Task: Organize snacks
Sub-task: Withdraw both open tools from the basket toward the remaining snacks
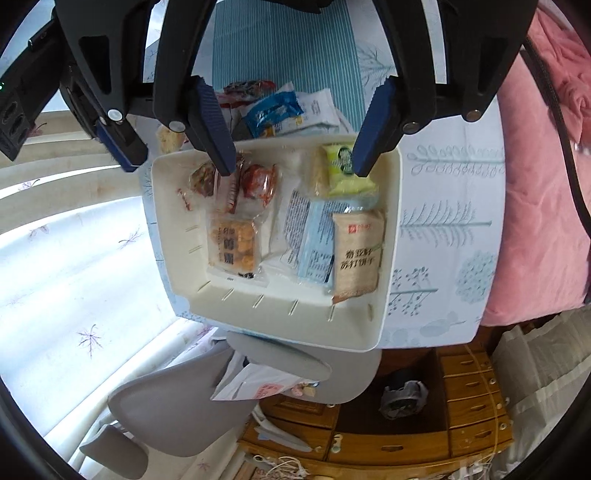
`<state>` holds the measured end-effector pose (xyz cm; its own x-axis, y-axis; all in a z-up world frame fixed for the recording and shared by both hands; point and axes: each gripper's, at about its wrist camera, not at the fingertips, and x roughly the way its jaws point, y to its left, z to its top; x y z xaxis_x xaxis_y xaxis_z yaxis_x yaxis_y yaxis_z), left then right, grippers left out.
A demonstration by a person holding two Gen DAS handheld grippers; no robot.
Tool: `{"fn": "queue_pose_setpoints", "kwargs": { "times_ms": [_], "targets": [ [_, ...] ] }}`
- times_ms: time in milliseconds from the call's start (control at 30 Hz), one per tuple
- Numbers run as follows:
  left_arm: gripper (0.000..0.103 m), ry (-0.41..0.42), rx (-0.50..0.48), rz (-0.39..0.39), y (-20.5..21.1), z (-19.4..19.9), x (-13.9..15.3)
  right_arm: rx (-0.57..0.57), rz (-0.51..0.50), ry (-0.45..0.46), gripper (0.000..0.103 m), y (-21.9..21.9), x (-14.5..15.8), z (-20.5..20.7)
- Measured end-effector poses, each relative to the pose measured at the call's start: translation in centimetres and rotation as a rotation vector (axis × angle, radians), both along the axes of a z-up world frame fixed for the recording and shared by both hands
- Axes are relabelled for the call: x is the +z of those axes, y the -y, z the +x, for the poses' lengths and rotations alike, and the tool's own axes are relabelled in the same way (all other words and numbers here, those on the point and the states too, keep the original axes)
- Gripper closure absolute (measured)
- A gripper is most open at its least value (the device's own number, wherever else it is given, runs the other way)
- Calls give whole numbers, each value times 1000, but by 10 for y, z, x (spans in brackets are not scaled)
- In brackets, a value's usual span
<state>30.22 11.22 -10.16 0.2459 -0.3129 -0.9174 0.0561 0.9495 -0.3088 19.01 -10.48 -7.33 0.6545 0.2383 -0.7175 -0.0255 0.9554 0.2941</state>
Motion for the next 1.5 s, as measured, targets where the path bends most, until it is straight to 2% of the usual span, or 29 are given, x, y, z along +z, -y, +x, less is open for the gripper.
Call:
{"fn": "queue_pose_setpoints", "kwargs": {
  "times_ms": [67, 333, 500, 633, 800, 933, 1200, 1267, 1500],
  "targets": [
    [39, -8, 10, 6, 1, -8, 2, 3, 4, 14, 68, 4, 5, -8],
    [39, -24, 75, 22, 8, -48, 15, 35, -11, 11, 56, 18, 19, -32],
    [39, -21, 107, 6, 19, -72, 20, 73, -23, 0, 54, 32, 24, -45],
    [38, 1, 128, 10, 34, -93, 23, 91, -38, -12, 45, 45, 25, -54],
    [35, 8, 156, 11, 51, -114, 18, 113, -36, -27, 43, 65, 22, -63],
    [34, -4, 180, 2, 64, -129, 8, 122, -39, -56, 43, 80, 15, -66],
    [21, -33, 210, 12, 88, -142, -17, 120, -27, -135, 32, 109, -8, -65],
    [17, -41, 201, 29, 96, -142, -24, 115, -20, -171, 32, 116, -17, -63],
    [17, -80, 147, 112, 127, -132, -54, 107, -27, -290, 31, 132, -53, -54]
  ]
}}
